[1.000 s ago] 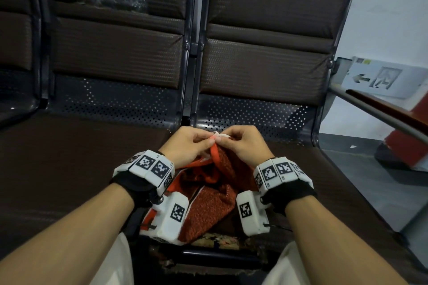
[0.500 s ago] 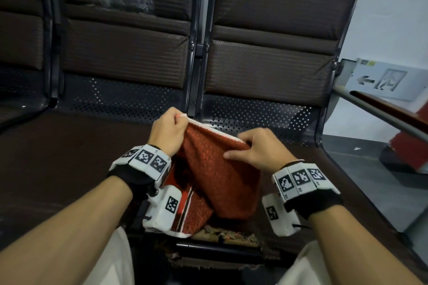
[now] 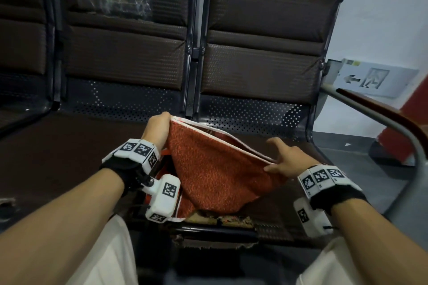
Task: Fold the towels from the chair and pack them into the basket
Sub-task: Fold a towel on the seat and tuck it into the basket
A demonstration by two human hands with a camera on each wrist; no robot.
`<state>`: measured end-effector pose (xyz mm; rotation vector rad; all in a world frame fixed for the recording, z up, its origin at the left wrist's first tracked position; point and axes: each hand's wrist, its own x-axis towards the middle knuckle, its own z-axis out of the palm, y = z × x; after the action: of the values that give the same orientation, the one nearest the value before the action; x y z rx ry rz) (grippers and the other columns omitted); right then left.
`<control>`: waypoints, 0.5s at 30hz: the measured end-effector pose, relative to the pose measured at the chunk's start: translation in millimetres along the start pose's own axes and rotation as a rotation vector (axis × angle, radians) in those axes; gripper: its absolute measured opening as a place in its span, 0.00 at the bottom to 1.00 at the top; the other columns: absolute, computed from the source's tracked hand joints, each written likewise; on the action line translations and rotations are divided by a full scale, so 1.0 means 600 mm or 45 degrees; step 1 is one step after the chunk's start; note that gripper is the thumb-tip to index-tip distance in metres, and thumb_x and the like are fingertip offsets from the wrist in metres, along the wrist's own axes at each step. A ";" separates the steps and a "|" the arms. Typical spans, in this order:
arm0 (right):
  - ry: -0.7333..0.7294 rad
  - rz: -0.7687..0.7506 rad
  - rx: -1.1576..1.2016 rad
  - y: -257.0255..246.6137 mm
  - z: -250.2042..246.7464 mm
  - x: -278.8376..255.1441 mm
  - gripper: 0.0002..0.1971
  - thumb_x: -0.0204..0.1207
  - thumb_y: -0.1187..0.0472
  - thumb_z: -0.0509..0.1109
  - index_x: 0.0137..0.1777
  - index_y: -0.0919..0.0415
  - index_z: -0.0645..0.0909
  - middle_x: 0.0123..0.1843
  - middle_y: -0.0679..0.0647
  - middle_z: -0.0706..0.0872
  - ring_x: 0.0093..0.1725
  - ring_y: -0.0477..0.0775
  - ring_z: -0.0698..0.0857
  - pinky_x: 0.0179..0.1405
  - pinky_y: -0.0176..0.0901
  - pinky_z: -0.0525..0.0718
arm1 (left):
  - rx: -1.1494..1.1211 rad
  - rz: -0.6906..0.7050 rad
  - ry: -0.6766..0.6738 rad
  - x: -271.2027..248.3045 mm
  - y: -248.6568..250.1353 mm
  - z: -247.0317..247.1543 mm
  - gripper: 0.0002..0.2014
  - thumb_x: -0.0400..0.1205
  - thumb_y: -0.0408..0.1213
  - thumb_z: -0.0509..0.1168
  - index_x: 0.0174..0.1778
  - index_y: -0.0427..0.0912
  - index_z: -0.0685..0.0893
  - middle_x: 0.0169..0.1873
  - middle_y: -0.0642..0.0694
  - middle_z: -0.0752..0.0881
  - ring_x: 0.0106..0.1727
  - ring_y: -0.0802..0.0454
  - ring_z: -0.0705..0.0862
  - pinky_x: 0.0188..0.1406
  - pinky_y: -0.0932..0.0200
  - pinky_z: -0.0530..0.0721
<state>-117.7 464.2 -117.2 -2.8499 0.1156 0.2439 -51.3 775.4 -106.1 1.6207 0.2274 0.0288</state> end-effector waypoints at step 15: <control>0.265 -0.076 0.026 0.011 0.000 -0.018 0.13 0.69 0.58 0.79 0.34 0.47 0.76 0.38 0.46 0.84 0.43 0.49 0.84 0.45 0.44 0.82 | 0.534 0.518 0.146 -0.010 -0.013 -0.034 0.08 0.84 0.40 0.59 0.45 0.41 0.79 0.38 0.47 0.79 0.44 0.49 0.77 0.45 0.57 0.70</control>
<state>-128.9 458.5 -116.8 -2.8455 0.0738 -0.0660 -61.3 795.1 -111.9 2.0641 -0.0161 0.4101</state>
